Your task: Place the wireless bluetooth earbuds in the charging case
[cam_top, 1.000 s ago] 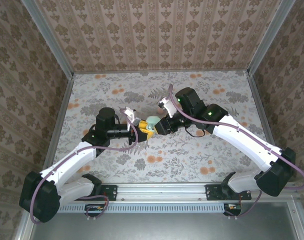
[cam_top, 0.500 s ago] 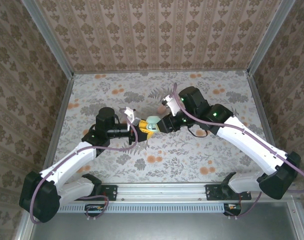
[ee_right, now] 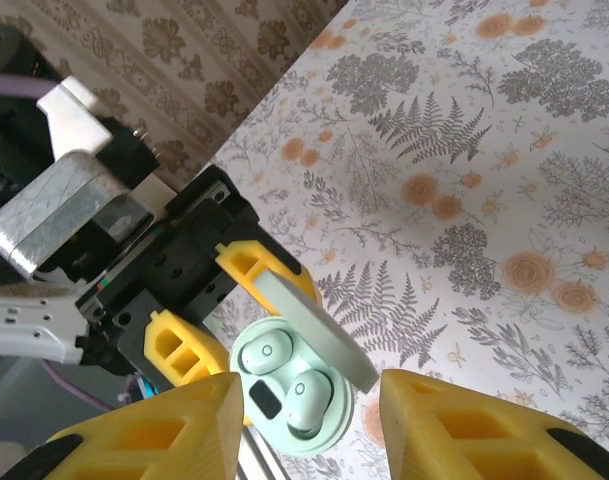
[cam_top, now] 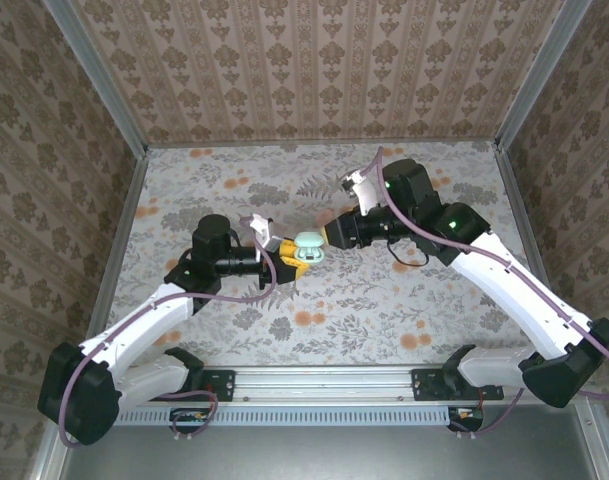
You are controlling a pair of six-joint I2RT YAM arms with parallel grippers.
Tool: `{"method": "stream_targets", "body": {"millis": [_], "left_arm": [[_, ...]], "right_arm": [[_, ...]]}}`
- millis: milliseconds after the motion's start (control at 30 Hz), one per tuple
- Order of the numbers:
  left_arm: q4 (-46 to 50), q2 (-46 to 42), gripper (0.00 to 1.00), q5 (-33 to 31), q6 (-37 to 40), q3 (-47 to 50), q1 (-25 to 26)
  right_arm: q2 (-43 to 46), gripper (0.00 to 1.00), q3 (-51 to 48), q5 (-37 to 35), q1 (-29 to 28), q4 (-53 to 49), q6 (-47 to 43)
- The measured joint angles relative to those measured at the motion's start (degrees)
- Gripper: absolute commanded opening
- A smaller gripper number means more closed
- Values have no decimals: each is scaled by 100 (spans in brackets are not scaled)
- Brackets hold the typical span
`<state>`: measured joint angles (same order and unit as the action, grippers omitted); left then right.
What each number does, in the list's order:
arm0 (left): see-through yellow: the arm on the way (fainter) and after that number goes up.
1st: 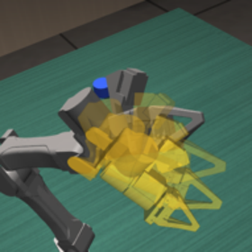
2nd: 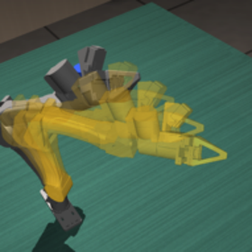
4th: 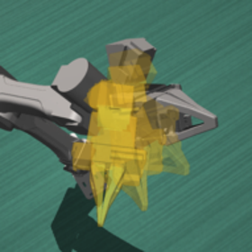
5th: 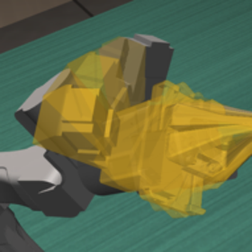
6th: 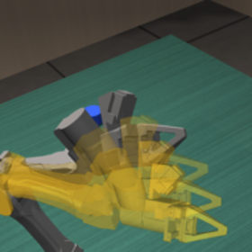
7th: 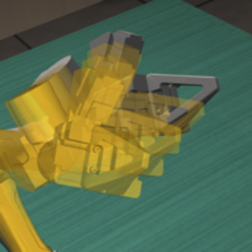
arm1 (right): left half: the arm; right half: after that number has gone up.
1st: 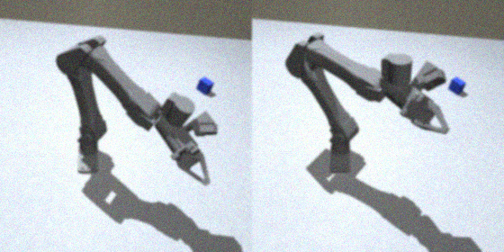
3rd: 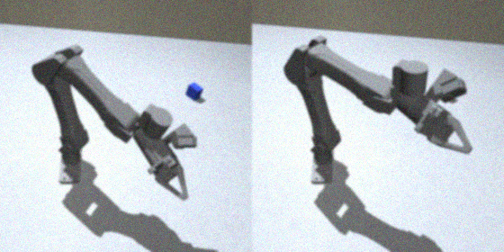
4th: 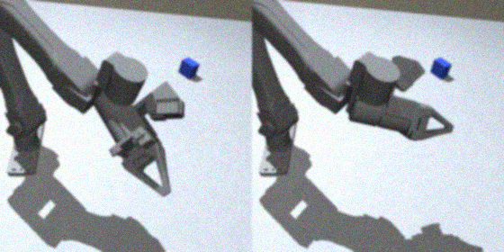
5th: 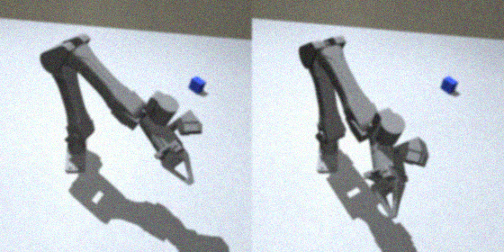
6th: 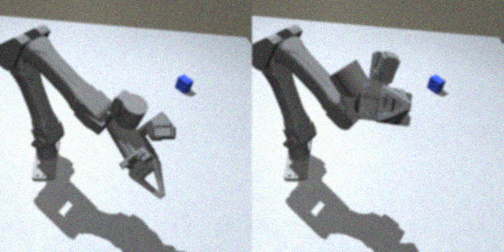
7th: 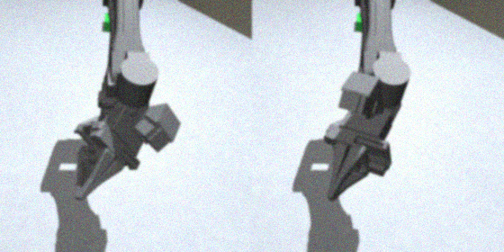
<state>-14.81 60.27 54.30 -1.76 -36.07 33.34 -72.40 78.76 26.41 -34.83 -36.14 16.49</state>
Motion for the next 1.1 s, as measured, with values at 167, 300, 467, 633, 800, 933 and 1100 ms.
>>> {"method": "stream_targets", "body": {"millis": [167,300,467,633,800,933,1100], "left_arm": [[-129,0,16,17,-17,-2,11],[-149,0,16,17,-15,-2,39],[-105,0,16,-11,-15,-61,37],[-114,-13,16,-55,-20,-79,33],[-160,-11,16,-76,-107,-79,33],[-234,-11,16,-79,-177,-79,33],[-291,-28,16,-140,-262,-79,33]], "right_arm": [[-341,30,120,365,74,214,358],[-649,26,223,748,83,361,592],[-710,23,223,1222,83,369,756],[-568,24,96,1464,83,293,782],[170,27,-542,1565,157,503,1069],[605,43,-844,1587,343,901,1504],[616,55,-1095,1539,409,1366,2127]]}}
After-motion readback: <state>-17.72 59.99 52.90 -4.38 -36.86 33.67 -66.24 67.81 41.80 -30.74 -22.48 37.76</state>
